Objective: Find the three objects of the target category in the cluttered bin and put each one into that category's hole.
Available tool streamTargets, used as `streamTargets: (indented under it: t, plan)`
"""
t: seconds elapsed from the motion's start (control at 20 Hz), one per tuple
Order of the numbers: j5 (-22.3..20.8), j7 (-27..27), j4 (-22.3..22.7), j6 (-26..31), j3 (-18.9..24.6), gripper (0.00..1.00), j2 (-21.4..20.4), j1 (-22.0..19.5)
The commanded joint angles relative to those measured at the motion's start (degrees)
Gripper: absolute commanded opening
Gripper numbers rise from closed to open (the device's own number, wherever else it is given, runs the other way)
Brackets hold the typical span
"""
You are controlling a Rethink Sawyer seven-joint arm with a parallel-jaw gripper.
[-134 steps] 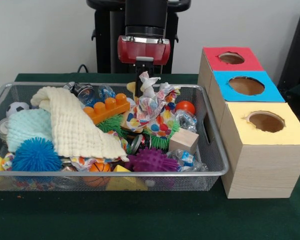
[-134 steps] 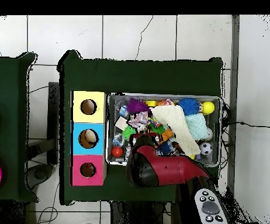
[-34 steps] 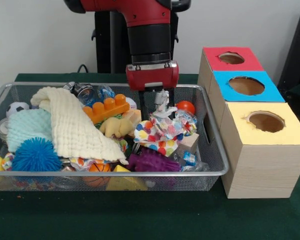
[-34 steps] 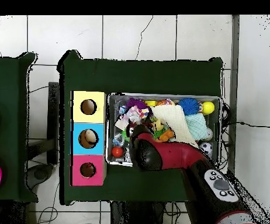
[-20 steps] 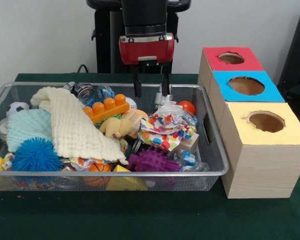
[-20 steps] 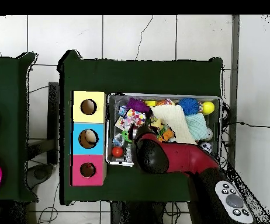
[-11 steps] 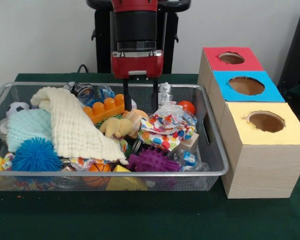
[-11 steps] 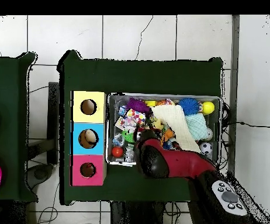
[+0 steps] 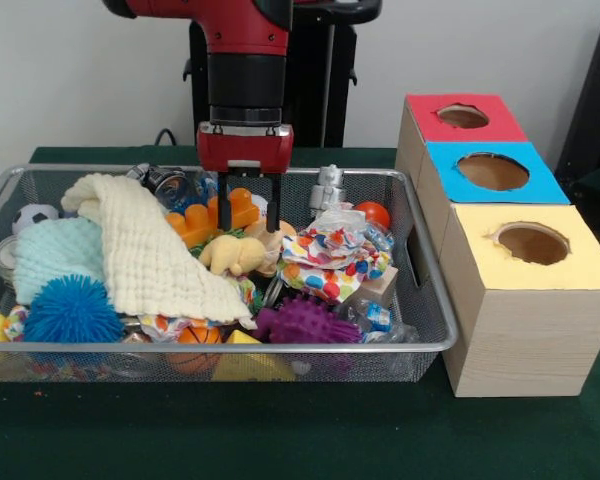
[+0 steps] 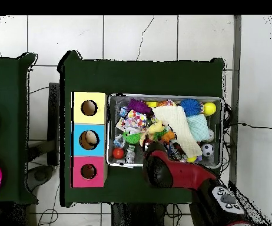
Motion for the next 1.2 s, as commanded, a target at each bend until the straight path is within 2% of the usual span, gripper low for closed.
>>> streamTargets:
  t: [0.05, 0.15, 0.25, 0.45, 0.85, 1.2]
  plan:
    - [-1.1, 7.5, -1.0, -2.9, -4.3, 1.00, 4.7, 2.0]
    - [-0.7, 8.1, -1.4, -5.1, -5.0, 1.00, 4.4, 2.5]
    - [-0.1, 8.2, -2.2, -5.2, -4.9, 1.00, 2.2, 2.7]
    - [0.1, 6.2, -4.5, 1.2, -1.0, 1.00, -1.0, 0.4]
    - [0.1, 4.9, -4.7, 6.1, 3.0, 1.00, -3.5, -3.4]
    - [0.1, 5.0, -5.9, 5.4, 3.8, 1.00, -2.0, -3.5]
